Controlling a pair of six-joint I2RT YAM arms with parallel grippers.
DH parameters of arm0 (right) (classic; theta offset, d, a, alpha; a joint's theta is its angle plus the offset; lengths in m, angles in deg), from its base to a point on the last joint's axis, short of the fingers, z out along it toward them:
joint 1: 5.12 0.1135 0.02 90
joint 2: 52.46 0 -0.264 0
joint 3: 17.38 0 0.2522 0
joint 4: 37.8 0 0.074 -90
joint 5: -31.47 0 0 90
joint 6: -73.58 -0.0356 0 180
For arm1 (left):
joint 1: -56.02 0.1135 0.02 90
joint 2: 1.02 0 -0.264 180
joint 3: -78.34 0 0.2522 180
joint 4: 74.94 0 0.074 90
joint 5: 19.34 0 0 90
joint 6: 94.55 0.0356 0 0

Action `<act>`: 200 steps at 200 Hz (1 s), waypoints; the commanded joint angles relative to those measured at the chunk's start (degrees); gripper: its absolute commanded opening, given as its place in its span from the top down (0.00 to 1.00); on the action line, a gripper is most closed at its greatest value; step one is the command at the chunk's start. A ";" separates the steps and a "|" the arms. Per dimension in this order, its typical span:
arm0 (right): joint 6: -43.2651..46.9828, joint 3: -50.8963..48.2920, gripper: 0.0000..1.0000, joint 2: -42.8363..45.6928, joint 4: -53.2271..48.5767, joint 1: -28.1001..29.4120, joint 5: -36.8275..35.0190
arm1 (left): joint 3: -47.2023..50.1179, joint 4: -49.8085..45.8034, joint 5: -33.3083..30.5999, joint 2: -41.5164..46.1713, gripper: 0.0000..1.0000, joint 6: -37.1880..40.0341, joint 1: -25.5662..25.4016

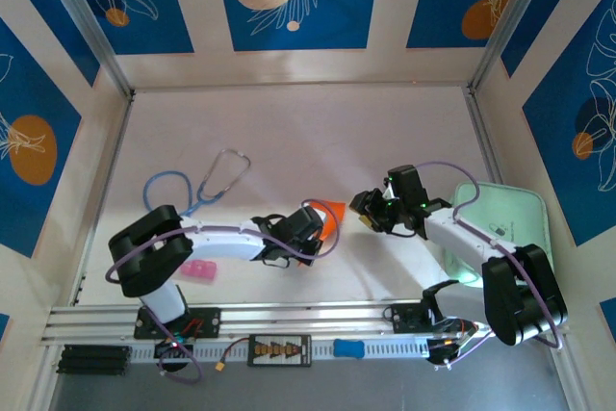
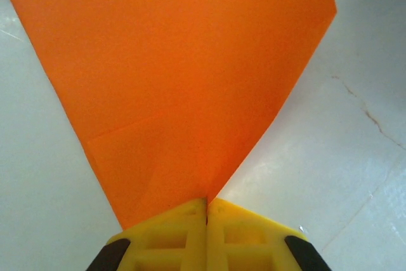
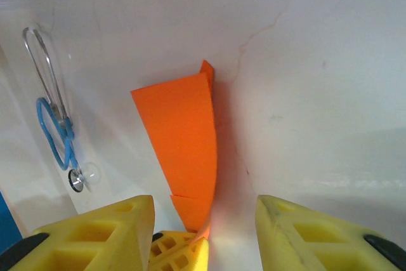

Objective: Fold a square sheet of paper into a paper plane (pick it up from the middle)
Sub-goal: Fold the wing for the fifth time at the center of the table.

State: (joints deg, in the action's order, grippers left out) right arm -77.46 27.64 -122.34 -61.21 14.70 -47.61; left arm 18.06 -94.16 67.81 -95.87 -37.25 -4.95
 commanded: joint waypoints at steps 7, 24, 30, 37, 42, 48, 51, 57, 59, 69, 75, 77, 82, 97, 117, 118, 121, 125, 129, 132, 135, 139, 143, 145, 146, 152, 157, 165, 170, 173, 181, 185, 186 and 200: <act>0.85 -0.94 0.53 0.72 1.11 0.55 2.11 | 2.34 5.01 2.79 2.25 1.00 -0.43 0.82; 0.28 -0.29 0.50 -0.29 1.13 0.60 4.01 | 3.14 5.56 2.60 2.98 1.00 0.51 0.77; 0.14 0.28 0.49 -0.86 0.72 0.71 4.72 | 3.22 5.40 2.35 3.22 1.00 0.91 0.82; -0.11 0.98 0.48 -1.84 0.13 0.95 5.12 | 3.28 5.43 2.24 3.34 1.00 1.36 0.78; -0.14 1.59 0.48 -2.53 -0.20 1.24 5.50 | 3.36 5.41 2.15 3.44 1.00 1.75 0.77; -0.18 2.27 0.47 -3.47 -0.52 1.59 5.84 | 3.35 5.24 2.06 3.51 1.00 2.15 0.79; -0.26 2.64 0.47 -3.91 -0.73 1.89 5.87 | 3.29 5.15 2.00 3.48 1.00 2.25 0.81; -0.49 3.28 0.47 -4.84 -1.45 2.39 5.66 | 3.15 4.91 1.90 3.50 1.00 2.54 0.80; -0.58 3.52 0.47 -5.15 -1.61 2.52 5.69 | 3.05 4.86 1.82 3.50 1.00 2.64 0.80; -0.81 4.51 0.47 -6.86 -2.02 3.31 5.41 | 2.93 4.58 1.71 3.36 1.00 3.06 0.72; -1.08 4.98 0.47 -7.90 -2.02 3.74 5.43 | 2.93 4.65 1.67 3.36 1.00 3.28 0.71; -1.10 5.17 0.47 -8.27 -1.95 3.85 5.43 | 2.93 4.66 1.68 3.35 1.00 3.33 0.68; -1.35 5.48 0.47 -9.14 -1.61 4.27 5.56 | 3.03 4.74 1.71 3.35 1.00 3.50 0.73; -1.94 6.39 0.48 -12.01 0.12 5.31 6.43 | 3.02 4.88 1.80 3.35 1.00 4.22 0.65; -2.06 8.43 0.54 -15.96 0.19 6.44 6.77 | 3.04 4.23 1.39 3.52 1.00 5.27 0.74; -2.07 8.44 0.55 -16.14 0.17 6.50 6.76 | 2.98 4.18 1.33 3.53 1.00 5.32 0.67; -2.07 8.65 0.57 -16.61 0.16 6.59 6.82 | 2.99 4.05 1.17 3.64 1.00 5.48 0.60; -2.23 8.77 0.60 -17.20 0.38 6.70 6.90 | 2.93 3.82 0.95 3.68 1.00 5.78 0.59; -2.31 8.86 0.61 -17.58 0.58 6.79 7.00 | 2.93 3.62 0.72 3.83 0.99 5.95 0.61; -2.46 8.94 0.62 -17.91 0.86 6.85 7.08 | 2.93 3.42 0.59 3.88 0.99 6.17 0.59; -2.47 8.95 0.63 -18.18 1.01 6.94 7.16 | 2.92 3.24 0.43 3.88 0.99 6.39 0.59; -2.57 8.99 0.64 -18.40 1.24 6.99 7.25 | 2.80 3.02 0.26 3.96 0.99 6.72 0.61; -2.66 9.03 0.66 -18.68 1.41 7.10 7.25 | 2.77 2.70 0.07 4.03 0.98 6.90 0.60; -2.68 9.06 0.66 -18.70 1.46 7.11 7.27 | 2.69 2.48 -0.02 4.05 0.98 7.10 0.59; -2.68 9.11 0.66 -18.70 1.38 7.14 7.23 | 2.63 2.38 -0.08 4.05 0.98 7.16 0.63; -2.83 9.16 0.68 -18.71 1.27 7.34 6.98 | 2.56 1.90 -0.43 4.15 0.98 7.38 0.59; -2.86 9.18 0.71 -18.71 1.16 7.39 6.84 | 2.58 1.57 -0.63 4.15 0.97 7.51 0.59; -3.03 9.21 0.76 -18.65 1.28 7.49 6.92 | 2.38 1.10 -0.98 4.15 0.96 7.81 0.59; -3.18 9.10 0.77 -18.60 1.33 7.45 6.92 | 2.27 0.62 -1.22 4.08 0.96 8.00 0.59; -3.25 9.03 0.78 -18.53 1.35 7.43 6.92 | 2.12 0.39 -1.36 4.02 0.96 8.05 0.59; -3.48 8.86 0.80 -18.29 1.51 7.52 6.92 | 1.76 -0.42 -1.66 3.81 0.95 8.33 0.60; -3.67 8.81 0.81 -18.22 1.52 7.52 6.92 | 1.55 -0.78 -1.79 3.65 0.95 8.54 0.57; -3.66 8.77 0.81 -18.24 1.54 7.52 6.92 | 1.49 -0.91 -1.80 3.63 0.94 8.54 0.58; -3.92 8.51 0.84 -17.79 1.70 7.52 6.92 | 0.85 -1.95 -2.10 3.19 0.93 9.05 0.53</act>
State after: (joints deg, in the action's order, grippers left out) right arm -80.52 35.49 -140.86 -59.66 21.89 -41.97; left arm 20.77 -92.34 67.46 -92.98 -30.43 -4.58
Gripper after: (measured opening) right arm 0.183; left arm 0.066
